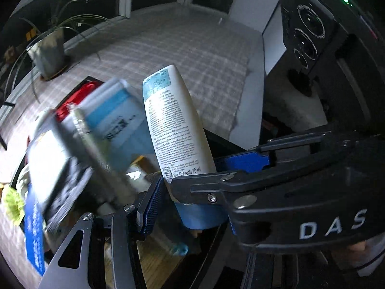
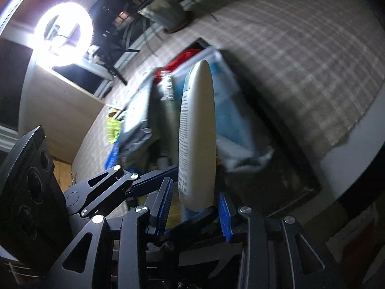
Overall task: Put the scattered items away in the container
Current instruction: 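Carry the lotion tube over the bin and open the right tool, then move both tools from the bin to the metal clip on the rug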
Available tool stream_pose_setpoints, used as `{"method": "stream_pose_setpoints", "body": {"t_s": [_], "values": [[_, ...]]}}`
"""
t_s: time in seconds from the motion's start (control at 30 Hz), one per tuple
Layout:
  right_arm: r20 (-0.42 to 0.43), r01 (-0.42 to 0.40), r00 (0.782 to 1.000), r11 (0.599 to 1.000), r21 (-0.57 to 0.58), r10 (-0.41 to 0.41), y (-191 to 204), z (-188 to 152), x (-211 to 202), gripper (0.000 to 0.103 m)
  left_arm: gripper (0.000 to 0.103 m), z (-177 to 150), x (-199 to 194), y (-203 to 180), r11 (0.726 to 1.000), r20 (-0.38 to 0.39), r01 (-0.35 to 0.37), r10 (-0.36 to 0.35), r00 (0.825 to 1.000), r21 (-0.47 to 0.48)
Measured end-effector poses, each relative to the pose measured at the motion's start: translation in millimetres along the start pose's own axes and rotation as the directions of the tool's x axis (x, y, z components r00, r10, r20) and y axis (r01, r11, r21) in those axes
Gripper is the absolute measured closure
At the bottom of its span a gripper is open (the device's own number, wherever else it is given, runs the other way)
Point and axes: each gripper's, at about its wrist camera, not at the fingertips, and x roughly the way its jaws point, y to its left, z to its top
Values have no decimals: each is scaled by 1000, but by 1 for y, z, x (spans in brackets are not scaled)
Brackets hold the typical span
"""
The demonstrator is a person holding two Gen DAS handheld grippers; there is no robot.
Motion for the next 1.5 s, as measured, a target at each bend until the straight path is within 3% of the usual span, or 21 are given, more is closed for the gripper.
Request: {"method": "stream_pose_setpoints", "body": {"t_s": [0.2, 0.53, 0.87, 1.27, 1.5], "values": [[-25, 56, 998, 998, 7, -56, -26, 7, 10, 70, 49, 2, 15, -5, 1000, -34, -14, 13, 999, -16], [-18, 134, 991, 991, -6, -135, -34, 19, 7, 63, 49, 3, -10, 32, 995, 7, -59, 60, 998, -76], [-2, 178, 984, 984, -18, -178, -23, 18, 4, 62, 49, -23, -46, 62, 988, 36, -103, 107, 994, -113], [34, 186, 982, 978, -96, -184, 33, 28, 11, 61, 49, -80, -105, 144, 947, 62, -188, 210, 976, -260], [36, 163, 987, 954, -250, -159, 115, 30, 34, 61, 49, -145, -155, 214, 881, 34, -295, 330, 944, -370]]}}
